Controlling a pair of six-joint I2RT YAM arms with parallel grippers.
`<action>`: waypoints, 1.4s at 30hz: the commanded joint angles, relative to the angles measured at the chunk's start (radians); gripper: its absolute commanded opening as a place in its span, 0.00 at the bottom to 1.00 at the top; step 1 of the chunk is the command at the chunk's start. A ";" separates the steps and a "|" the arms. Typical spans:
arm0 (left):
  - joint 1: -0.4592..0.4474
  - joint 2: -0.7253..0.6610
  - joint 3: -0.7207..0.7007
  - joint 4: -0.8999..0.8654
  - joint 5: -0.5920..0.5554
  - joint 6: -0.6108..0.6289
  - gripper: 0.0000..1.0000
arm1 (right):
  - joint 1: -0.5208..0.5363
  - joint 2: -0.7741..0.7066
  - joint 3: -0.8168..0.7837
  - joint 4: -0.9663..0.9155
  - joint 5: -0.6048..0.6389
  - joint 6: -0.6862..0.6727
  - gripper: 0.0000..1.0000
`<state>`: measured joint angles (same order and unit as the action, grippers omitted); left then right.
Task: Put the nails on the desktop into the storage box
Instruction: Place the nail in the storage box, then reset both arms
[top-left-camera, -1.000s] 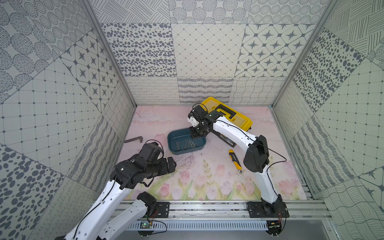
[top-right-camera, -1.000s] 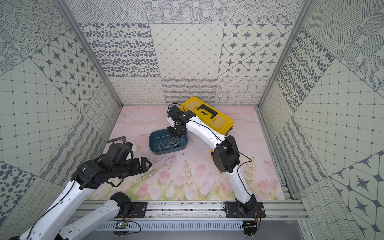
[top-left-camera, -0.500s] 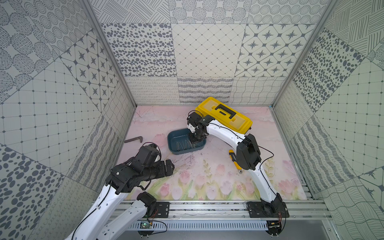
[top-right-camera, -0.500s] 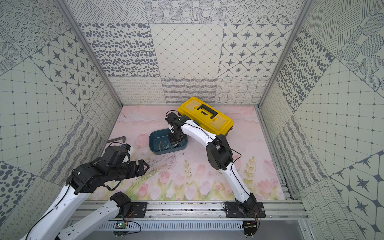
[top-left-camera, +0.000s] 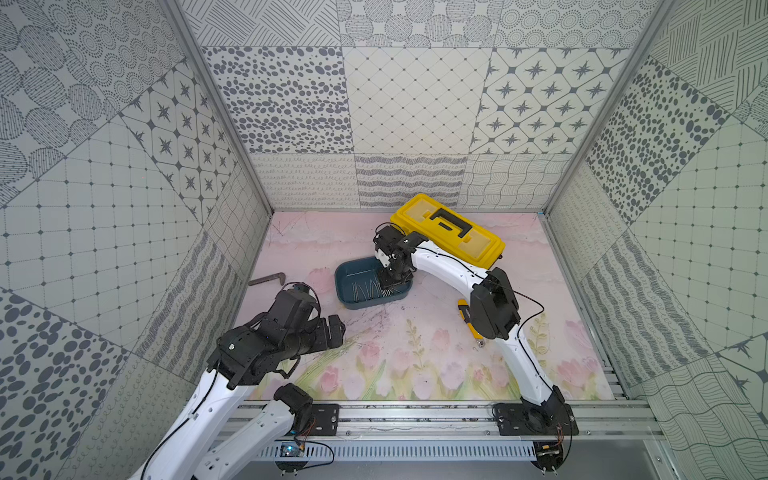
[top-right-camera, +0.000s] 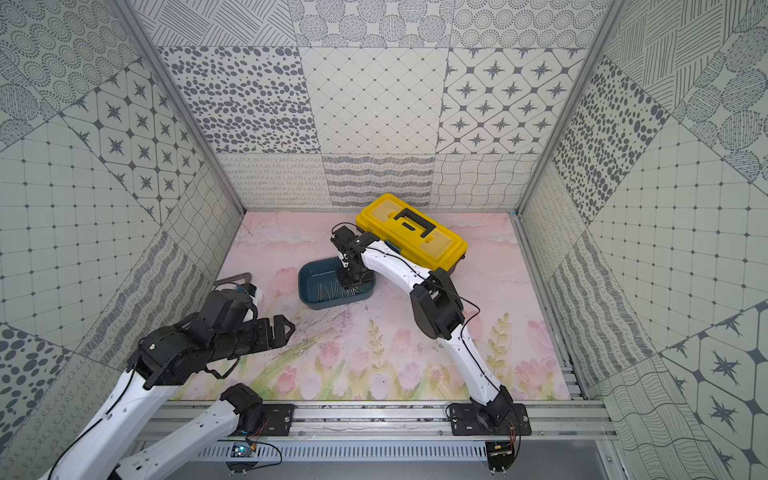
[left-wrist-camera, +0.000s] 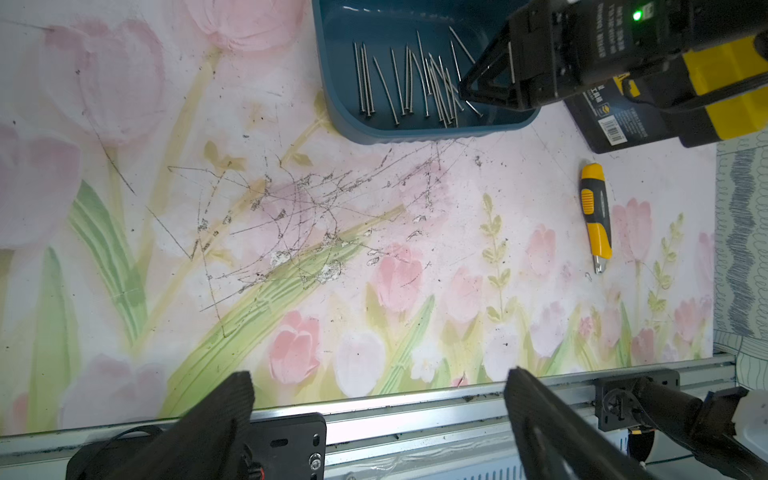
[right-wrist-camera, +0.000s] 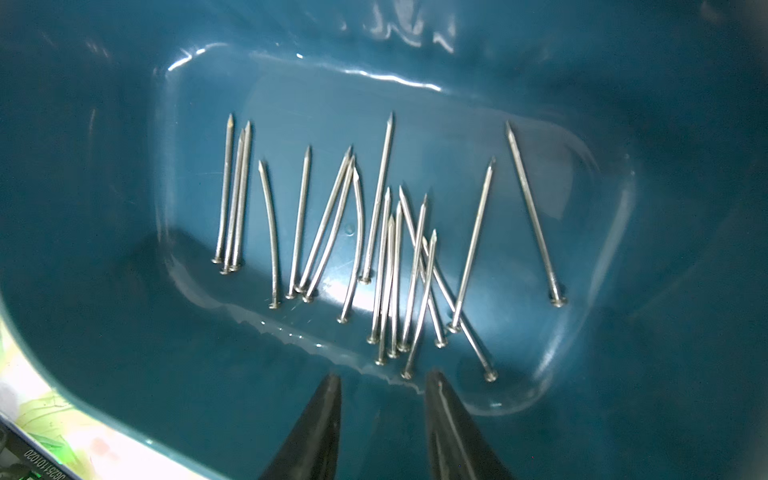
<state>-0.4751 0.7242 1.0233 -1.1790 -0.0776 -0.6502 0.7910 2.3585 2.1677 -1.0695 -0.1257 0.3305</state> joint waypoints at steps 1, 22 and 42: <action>0.004 -0.010 -0.008 0.048 -0.104 0.020 0.99 | 0.009 -0.132 0.038 0.002 0.009 0.000 0.39; 0.006 -0.032 -0.191 0.416 -0.359 0.226 1.00 | -0.507 -1.354 -1.046 0.462 0.094 0.011 0.51; 0.351 0.060 -0.518 1.019 -0.183 0.505 0.99 | -0.882 -1.164 -1.780 1.575 0.068 -0.189 0.85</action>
<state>-0.2241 0.7467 0.5476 -0.4561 -0.3912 -0.2356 -0.0868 1.1351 0.3813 0.1513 -0.0296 0.1955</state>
